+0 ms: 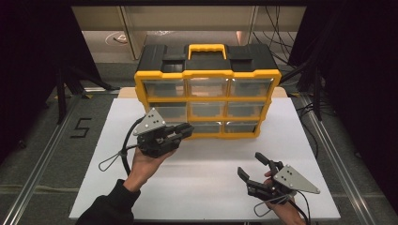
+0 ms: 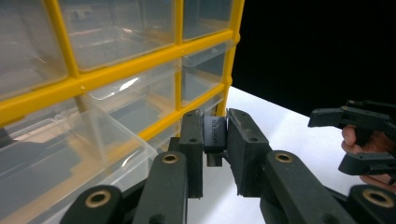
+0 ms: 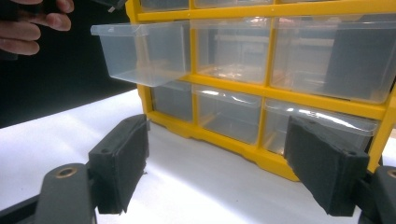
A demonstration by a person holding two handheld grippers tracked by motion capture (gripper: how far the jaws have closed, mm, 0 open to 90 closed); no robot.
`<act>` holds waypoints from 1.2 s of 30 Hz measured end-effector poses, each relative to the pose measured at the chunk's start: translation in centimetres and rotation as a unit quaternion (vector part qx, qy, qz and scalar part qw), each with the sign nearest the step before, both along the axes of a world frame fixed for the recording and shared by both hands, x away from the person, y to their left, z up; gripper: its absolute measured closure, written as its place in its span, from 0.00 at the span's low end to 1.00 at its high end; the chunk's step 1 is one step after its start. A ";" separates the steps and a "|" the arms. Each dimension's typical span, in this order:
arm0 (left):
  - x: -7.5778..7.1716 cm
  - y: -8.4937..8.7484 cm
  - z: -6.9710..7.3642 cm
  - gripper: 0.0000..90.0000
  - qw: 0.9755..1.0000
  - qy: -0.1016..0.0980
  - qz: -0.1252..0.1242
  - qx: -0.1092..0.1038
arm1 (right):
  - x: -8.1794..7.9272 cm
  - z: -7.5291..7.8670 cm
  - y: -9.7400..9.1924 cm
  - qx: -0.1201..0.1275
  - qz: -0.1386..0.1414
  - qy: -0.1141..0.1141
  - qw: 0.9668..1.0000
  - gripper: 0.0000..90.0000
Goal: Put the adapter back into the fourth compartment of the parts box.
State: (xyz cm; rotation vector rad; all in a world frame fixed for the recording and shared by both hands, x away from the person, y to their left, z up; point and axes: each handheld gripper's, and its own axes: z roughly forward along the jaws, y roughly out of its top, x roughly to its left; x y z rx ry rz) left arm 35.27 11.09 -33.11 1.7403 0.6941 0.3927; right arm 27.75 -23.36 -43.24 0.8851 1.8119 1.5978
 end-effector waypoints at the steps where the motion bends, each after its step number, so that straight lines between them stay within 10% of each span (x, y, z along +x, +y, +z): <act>1: 0.0 0.1 0.1 0.84 1.000 -0.001 0.003 0.000 | 0.0 0.0 0.0 0.000 0.000 -0.001 1.000 0.26; 36: 1.9 3.4 0.8 0.84 0.997 -0.004 0.078 -0.004 | 0.0 -0.1 0.1 -0.002 0.002 0.000 1.000 0.26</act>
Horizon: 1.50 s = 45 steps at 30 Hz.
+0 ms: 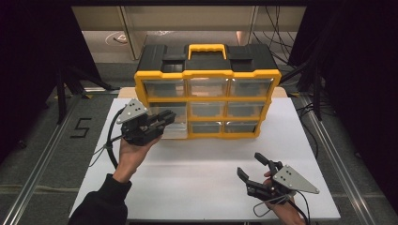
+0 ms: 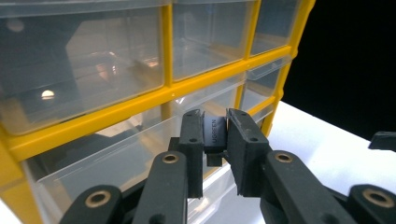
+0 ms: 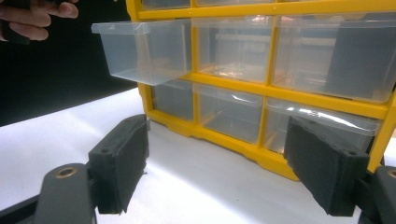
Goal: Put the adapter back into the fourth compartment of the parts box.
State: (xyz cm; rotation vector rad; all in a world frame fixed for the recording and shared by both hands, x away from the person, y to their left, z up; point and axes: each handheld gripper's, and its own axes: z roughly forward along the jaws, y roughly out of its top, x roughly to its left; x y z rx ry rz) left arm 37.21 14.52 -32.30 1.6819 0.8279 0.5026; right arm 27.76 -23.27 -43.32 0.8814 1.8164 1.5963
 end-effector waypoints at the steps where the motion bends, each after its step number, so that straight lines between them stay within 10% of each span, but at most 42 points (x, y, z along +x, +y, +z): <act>1: 0.1 0.0 -0.1 0.84 1.000 -0.001 0.004 0.002 | 0.0 0.0 0.0 0.000 0.000 0.000 1.000 0.26; 21: 0.8 0.4 -0.7 0.80 0.998 0.009 0.050 0.036 | 0.0 0.0 0.0 0.000 0.000 0.002 1.000 0.26; 45: 0.4 -0.4 -0.4 0.26 0.999 0.023 -0.009 -0.036 | 0.0 0.0 0.0 0.000 0.000 0.000 1.000 0.26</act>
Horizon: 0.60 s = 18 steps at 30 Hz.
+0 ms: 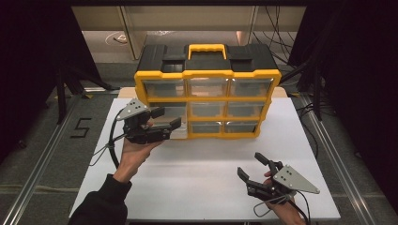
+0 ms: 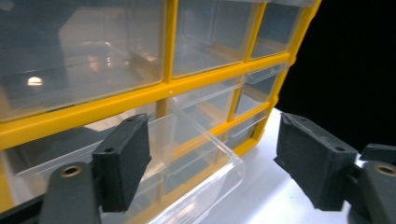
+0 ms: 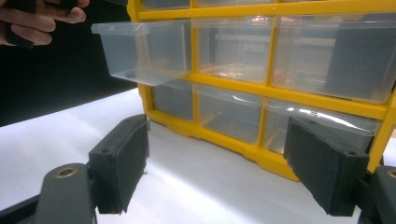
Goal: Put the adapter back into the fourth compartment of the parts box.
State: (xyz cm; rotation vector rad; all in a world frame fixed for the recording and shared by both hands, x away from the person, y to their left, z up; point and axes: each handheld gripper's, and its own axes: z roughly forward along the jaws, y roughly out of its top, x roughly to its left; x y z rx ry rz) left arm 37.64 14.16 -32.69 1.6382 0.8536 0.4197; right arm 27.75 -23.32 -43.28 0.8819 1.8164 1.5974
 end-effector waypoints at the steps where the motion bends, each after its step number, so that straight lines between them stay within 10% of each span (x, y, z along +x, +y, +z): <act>1: -0.1 -0.1 0.0 0.25 1.000 -0.003 -0.002 0.000 | 0.0 0.0 0.0 0.000 0.000 0.000 1.000 0.26; 18: -1.4 -1.4 -1.2 0.22 0.998 -0.042 -0.043 -0.010 | 0.0 0.0 0.0 -0.001 0.000 -0.002 1.000 0.26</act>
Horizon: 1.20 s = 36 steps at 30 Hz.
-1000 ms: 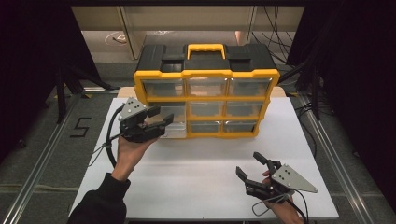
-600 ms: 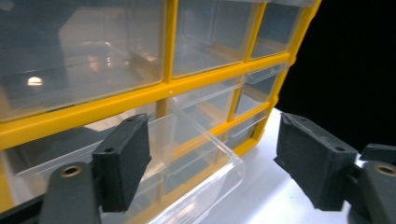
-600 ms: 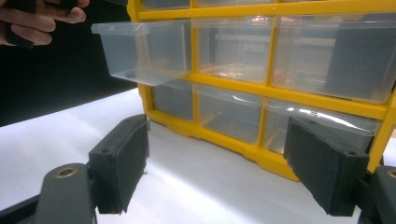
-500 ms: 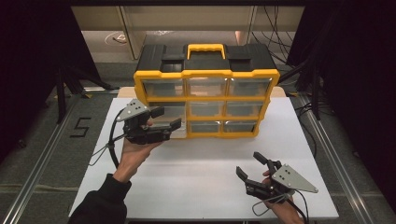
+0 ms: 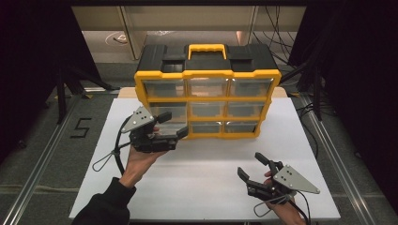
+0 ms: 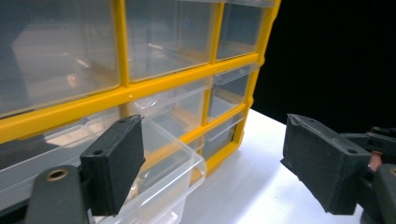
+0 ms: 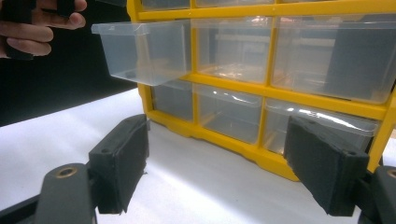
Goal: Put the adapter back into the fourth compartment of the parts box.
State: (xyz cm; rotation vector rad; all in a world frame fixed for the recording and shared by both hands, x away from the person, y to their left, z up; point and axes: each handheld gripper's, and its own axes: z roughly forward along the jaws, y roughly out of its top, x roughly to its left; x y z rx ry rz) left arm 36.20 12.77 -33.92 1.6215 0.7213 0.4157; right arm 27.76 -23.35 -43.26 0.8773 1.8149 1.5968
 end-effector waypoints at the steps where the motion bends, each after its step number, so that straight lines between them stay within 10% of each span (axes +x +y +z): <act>1: -0.1 -0.1 -0.1 0.22 1.000 -0.002 -0.004 -0.001 | 0.0 0.0 0.0 0.000 0.000 0.000 1.000 0.26; 36: -3.4 -2.0 -3.0 0.22 0.997 -0.051 -0.056 -0.018 | 0.0 0.0 0.0 0.001 0.001 0.002 1.000 0.26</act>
